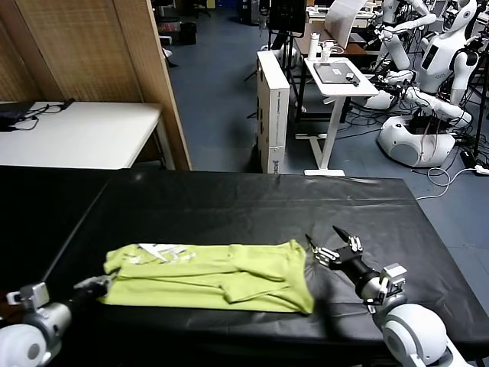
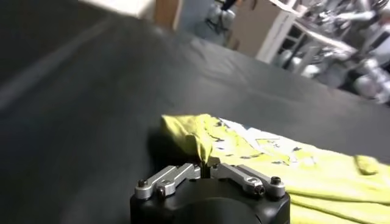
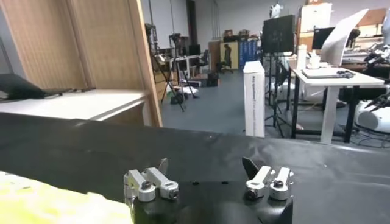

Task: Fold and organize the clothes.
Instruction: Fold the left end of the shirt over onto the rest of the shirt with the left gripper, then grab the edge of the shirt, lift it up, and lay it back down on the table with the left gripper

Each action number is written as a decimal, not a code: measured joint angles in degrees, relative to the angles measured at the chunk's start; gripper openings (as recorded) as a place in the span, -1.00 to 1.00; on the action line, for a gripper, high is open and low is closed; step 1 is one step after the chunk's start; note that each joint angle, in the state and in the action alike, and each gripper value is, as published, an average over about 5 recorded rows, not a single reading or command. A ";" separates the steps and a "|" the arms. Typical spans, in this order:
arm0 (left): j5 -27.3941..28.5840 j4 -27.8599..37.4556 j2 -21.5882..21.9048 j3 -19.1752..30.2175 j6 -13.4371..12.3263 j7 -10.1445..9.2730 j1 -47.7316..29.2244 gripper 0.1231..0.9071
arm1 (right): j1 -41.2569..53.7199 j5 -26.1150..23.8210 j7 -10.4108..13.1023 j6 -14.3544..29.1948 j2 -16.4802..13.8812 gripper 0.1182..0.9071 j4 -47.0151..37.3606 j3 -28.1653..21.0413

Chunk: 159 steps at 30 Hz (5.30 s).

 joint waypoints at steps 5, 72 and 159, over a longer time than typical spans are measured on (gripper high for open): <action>6.47 -1.55 0.85 -3.26 -3.19 -0.29 1.67 -0.84 | -0.09 -0.80 0.03 0.03 0.65 1.00 -0.24 -0.55; 8.40 -7.64 -22.88 38.65 2.81 -11.15 -10.10 -0.80 | -13.81 -12.20 -2.60 8.10 8.32 1.00 -0.52 5.68; 21.71 -5.42 -24.50 24.15 -21.35 -5.87 -4.07 1.00 | -17.05 -17.35 -5.15 18.84 -4.86 0.99 6.17 -6.31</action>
